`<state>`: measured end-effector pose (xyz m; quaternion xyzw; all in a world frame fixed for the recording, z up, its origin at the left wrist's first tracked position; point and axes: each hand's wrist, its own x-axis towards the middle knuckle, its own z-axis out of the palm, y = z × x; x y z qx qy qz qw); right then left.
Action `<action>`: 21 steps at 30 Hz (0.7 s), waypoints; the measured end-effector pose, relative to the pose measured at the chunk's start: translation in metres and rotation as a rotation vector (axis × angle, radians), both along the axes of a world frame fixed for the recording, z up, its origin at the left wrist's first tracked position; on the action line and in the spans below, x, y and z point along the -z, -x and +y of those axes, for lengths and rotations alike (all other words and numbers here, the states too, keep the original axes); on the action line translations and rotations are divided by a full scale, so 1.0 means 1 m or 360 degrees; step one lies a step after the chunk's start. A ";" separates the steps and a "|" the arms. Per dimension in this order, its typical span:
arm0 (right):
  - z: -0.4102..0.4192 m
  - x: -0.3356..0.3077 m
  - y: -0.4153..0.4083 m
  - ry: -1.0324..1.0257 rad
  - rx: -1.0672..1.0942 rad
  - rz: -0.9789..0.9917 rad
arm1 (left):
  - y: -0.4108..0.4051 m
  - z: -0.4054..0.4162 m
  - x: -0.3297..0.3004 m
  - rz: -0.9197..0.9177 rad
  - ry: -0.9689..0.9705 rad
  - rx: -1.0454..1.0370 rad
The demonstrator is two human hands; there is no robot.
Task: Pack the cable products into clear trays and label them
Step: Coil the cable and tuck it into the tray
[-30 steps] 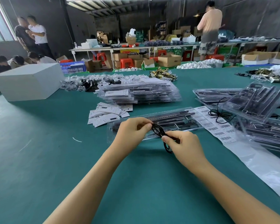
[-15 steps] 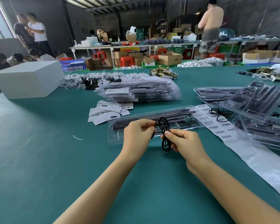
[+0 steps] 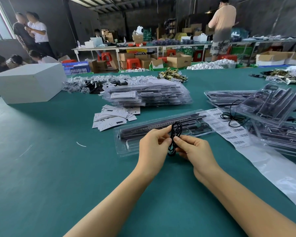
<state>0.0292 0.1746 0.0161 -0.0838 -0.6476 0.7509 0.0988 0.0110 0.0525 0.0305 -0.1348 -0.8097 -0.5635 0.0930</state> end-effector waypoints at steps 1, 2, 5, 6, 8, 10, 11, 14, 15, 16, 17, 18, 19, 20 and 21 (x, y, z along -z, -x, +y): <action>-0.001 0.000 0.000 0.0042 -0.0015 0.0001 | -0.001 0.001 0.001 0.0039 0.0043 -0.0012; -0.001 0.000 0.000 0.0068 -0.0027 0.0002 | -0.002 0.001 0.001 0.0065 0.0072 -0.0029; -0.002 0.001 0.000 0.0119 -0.0059 0.0005 | -0.004 0.003 0.000 0.0112 0.0132 -0.0086; -0.002 0.002 0.000 0.0139 -0.0076 0.0003 | -0.005 0.003 0.001 0.0131 0.0161 -0.0099; -0.002 0.002 0.001 0.0169 -0.0093 -0.0005 | -0.006 0.003 0.002 0.0170 0.0246 -0.0125; -0.001 0.003 0.002 0.0185 -0.0112 -0.0002 | -0.006 0.002 0.002 0.0181 0.0323 -0.0134; 0.000 0.003 0.003 0.0167 -0.0130 0.0004 | -0.005 0.000 0.001 0.0162 0.0327 -0.0119; 0.003 0.005 0.005 0.0046 -0.0181 0.0018 | 0.001 -0.005 0.000 0.0084 0.0225 -0.0033; 0.004 0.005 0.005 0.0009 -0.0200 0.0035 | 0.003 -0.007 -0.001 0.0071 0.0185 -0.0006; 0.005 0.006 0.005 -0.0026 -0.0226 0.0059 | 0.004 -0.008 -0.001 0.0070 0.0163 0.0017; 0.006 0.006 0.006 -0.0062 -0.0259 0.0082 | 0.005 -0.009 -0.001 0.0078 0.0159 0.0035; 0.008 0.005 0.006 -0.0101 -0.0290 0.0099 | 0.006 -0.010 -0.002 0.0091 0.0162 0.0044; 0.009 0.005 0.006 -0.0146 -0.0315 0.0110 | 0.007 -0.011 -0.002 0.0105 0.0166 0.0047; 0.011 0.004 0.007 -0.0214 -0.0329 0.0118 | 0.009 -0.012 -0.002 0.0109 0.0168 0.0056; 0.012 0.003 0.007 -0.0309 -0.0337 0.0126 | 0.011 -0.014 -0.002 0.0092 0.0161 0.0075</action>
